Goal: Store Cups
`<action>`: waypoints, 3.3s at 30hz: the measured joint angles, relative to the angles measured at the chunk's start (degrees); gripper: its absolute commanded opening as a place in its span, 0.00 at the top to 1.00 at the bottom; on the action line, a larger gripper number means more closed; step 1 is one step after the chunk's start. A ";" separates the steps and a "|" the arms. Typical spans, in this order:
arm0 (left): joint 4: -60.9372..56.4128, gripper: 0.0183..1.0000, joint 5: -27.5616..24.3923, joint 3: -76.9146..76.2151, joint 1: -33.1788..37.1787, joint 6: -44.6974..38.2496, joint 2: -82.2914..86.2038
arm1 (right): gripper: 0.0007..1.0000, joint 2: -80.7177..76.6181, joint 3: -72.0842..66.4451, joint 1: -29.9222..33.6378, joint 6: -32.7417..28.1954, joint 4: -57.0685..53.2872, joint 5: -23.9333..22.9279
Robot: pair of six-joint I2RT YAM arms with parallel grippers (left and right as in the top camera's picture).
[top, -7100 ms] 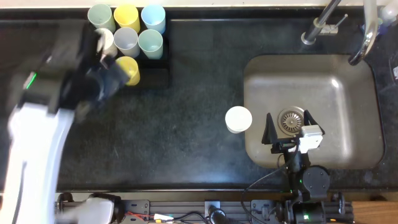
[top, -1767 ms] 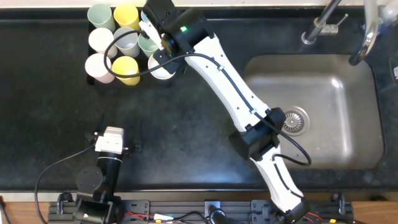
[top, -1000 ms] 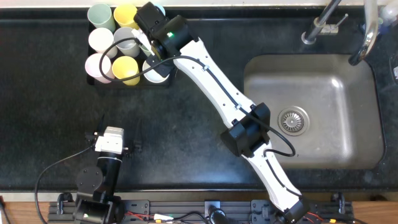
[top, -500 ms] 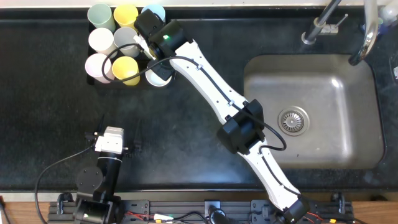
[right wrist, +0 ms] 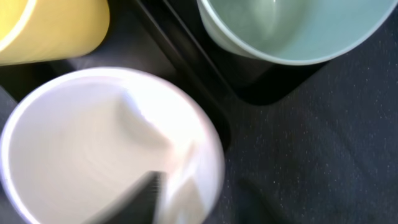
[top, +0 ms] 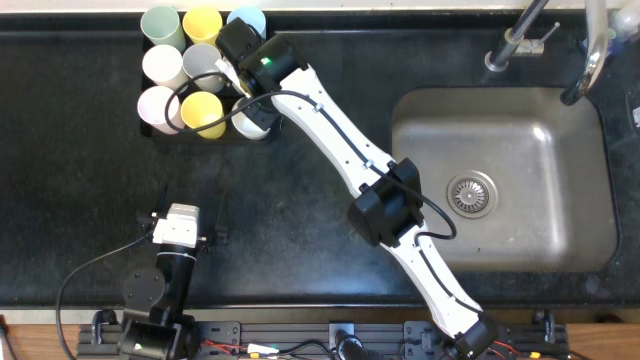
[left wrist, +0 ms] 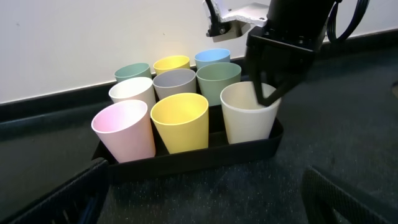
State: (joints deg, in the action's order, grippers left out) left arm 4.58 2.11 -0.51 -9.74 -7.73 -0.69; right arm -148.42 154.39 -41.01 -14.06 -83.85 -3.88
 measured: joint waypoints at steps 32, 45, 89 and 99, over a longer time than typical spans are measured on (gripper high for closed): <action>0.00 0.00 0.00 0.00 0.00 0.00 0.00 | 0.00 34.91 0.74 31.56 11.56 -12.22 -9.09; -0.04 0.00 -0.07 0.00 0.00 0.00 0.13 | 0.00 89.13 -88.35 30.71 13.90 36.87 -2.47; 0.00 0.00 -0.02 0.00 0.00 0.00 0.11 | 0.00 147.58 -153.37 37.59 14.08 80.85 -18.01; 0.00 0.00 -0.02 0.00 0.00 0.00 0.11 | 0.00 147.58 -153.37 37.59 14.08 80.83 -18.03</action>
State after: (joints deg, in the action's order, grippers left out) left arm 4.58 2.09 -0.51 -9.74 -7.73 -0.58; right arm -0.84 1.02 -3.42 0.01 -3.03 -21.91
